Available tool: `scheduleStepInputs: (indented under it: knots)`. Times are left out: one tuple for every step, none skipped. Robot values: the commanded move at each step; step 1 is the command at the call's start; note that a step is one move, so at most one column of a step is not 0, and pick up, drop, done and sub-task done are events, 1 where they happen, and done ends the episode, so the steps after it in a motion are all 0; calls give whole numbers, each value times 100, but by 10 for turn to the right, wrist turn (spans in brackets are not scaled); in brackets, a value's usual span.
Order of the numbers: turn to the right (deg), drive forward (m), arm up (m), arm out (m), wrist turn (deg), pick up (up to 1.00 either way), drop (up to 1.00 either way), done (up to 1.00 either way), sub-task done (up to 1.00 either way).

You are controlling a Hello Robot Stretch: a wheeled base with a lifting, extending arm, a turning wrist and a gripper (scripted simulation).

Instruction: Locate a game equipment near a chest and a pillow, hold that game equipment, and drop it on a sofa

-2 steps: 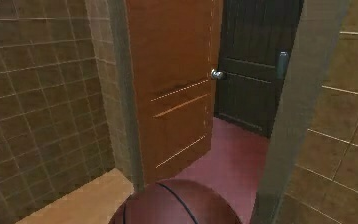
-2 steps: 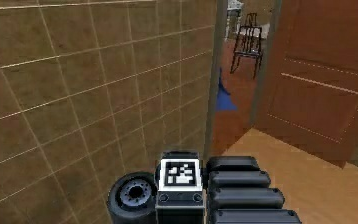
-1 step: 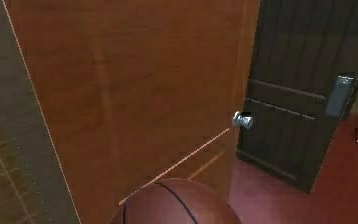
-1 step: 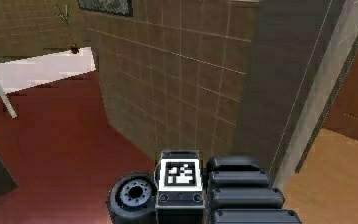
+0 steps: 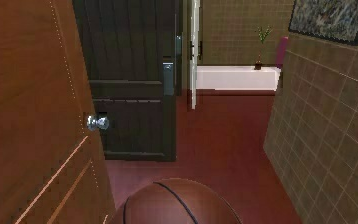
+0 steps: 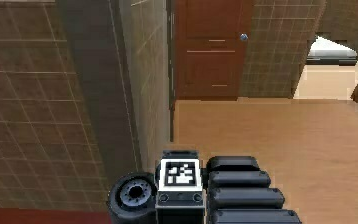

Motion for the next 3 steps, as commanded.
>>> scheduleStepInputs:
  knots:
    - [0, 10, 0, 0, 0, 0, 0, 0, 0]
    - [60, 0, 0, 0, 0, 0, 0, 0, 0]
    - [0, 100, 0, 0, 0, 0, 0, 0, 0]
